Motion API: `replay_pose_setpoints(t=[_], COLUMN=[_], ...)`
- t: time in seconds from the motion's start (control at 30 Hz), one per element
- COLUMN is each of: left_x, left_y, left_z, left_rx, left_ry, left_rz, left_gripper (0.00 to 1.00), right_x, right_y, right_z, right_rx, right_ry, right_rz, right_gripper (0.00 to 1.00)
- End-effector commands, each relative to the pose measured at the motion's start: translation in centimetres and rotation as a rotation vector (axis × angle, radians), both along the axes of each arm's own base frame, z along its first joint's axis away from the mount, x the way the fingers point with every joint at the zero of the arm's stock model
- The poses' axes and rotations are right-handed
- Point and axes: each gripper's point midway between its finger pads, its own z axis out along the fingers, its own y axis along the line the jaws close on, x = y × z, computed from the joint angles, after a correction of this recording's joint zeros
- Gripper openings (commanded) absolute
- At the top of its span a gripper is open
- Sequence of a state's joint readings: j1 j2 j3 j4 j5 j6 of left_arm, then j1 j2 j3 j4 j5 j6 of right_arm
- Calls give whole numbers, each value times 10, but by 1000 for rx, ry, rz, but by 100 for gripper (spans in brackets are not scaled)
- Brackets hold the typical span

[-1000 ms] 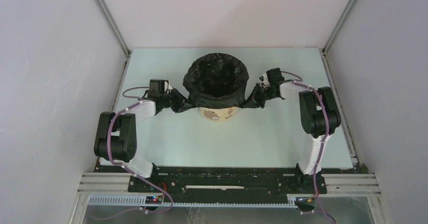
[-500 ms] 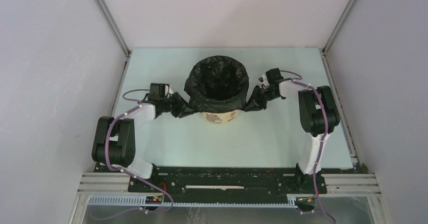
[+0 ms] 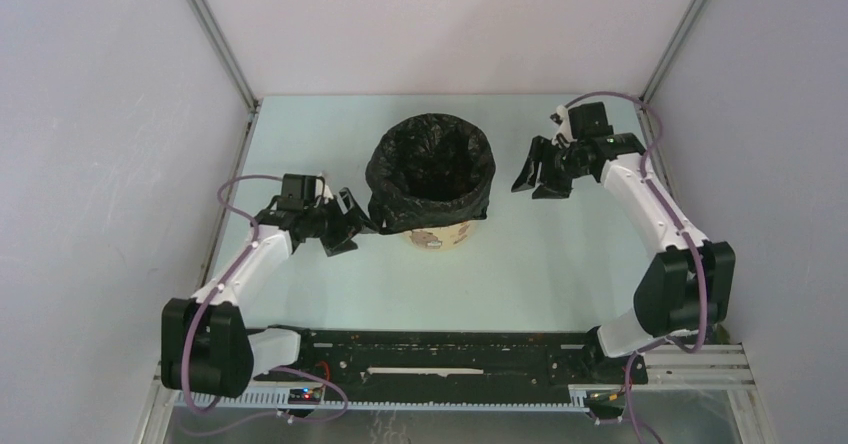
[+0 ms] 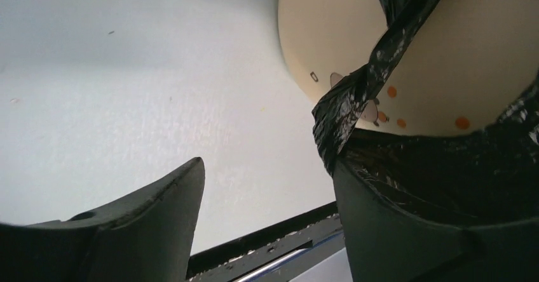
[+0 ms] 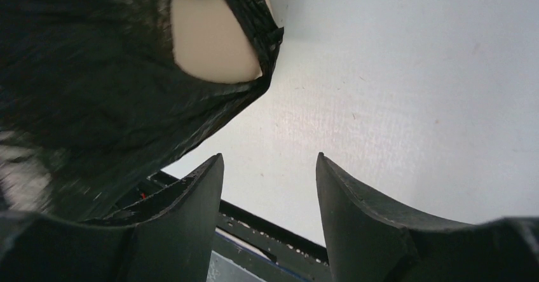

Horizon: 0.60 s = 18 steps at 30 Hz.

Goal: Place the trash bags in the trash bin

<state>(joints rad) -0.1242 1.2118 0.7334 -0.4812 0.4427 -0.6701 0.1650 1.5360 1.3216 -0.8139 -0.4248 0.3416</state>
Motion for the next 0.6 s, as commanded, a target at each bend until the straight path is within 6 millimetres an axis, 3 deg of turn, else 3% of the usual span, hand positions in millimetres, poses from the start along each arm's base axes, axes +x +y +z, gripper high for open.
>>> replay_pose_setpoints(t=[0.0,0.3,0.47,0.57], left_x=[0,40,63,78], left_y=[18,41,45,31], left_z=[31,93,108,106], left_rx=[128,155,85,19], left_ry=[-90,-230,-281,-292], left_rz=[-9,195,270,214], left_gripper=[82,86,87,87], right_x=[-13,-16,-23,-24], right_y=[-7,36,80,104], right_z=[46,157,196,204], right_rx=[-68,28,125,176], right_ry=[-72,-328,-452,-464], right_rz=[23,82,175,220], right_gripper=[64,66,70,70])
